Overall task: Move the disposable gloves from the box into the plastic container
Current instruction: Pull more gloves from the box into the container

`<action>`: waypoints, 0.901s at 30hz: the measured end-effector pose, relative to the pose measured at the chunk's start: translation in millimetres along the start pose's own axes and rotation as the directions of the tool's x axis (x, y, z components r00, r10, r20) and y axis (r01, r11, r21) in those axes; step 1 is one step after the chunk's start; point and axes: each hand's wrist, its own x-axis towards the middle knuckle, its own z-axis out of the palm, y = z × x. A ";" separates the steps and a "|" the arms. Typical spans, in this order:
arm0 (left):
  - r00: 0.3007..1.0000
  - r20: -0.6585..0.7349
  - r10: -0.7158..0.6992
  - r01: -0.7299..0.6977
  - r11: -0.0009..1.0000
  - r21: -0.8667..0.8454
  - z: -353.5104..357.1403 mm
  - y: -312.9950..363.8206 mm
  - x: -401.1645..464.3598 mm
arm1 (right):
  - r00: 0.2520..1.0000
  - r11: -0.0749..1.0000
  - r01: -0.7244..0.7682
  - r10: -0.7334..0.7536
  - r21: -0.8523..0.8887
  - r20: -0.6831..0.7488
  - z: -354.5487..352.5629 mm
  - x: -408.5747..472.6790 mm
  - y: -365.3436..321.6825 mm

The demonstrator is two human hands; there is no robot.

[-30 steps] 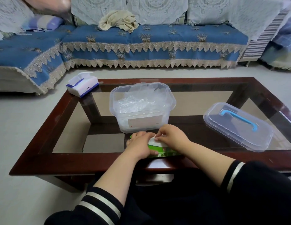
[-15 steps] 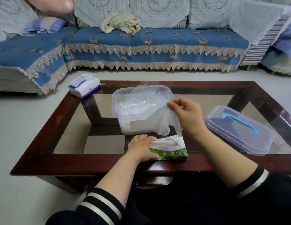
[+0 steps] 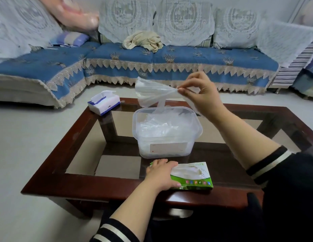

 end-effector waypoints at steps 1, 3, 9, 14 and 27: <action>1.000 0.003 0.001 -0.001 1.000 0.008 -0.3 -0.6 0.4 | 0.992 0.998 -0.063 0.066 -0.031 0.109 10.0 1.6 10.9; 1.000 0.000 0.010 -0.010 1.000 0.019 0.5 -0.4 1.4 | 0.955 0.985 -0.102 0.136 -0.142 0.263 26.9 2.1 35.2; 1.000 0.005 0.007 -0.008 1.000 0.010 1.4 -2.1 4.3 | 0.794 0.899 0.037 0.239 -0.437 0.559 66.9 5.0 75.9; 1.000 0.001 0.012 -0.012 1.000 0.013 1.3 -3.3 6.2 | 0.632 0.809 0.014 0.448 -0.588 0.632 84.7 2.2 91.5; 1.000 0.014 0.016 -0.017 1.000 0.014 -1.3 -2.5 4.2 | 0.699 0.879 -0.161 0.422 -0.448 0.577 37.8 -8.0 61.9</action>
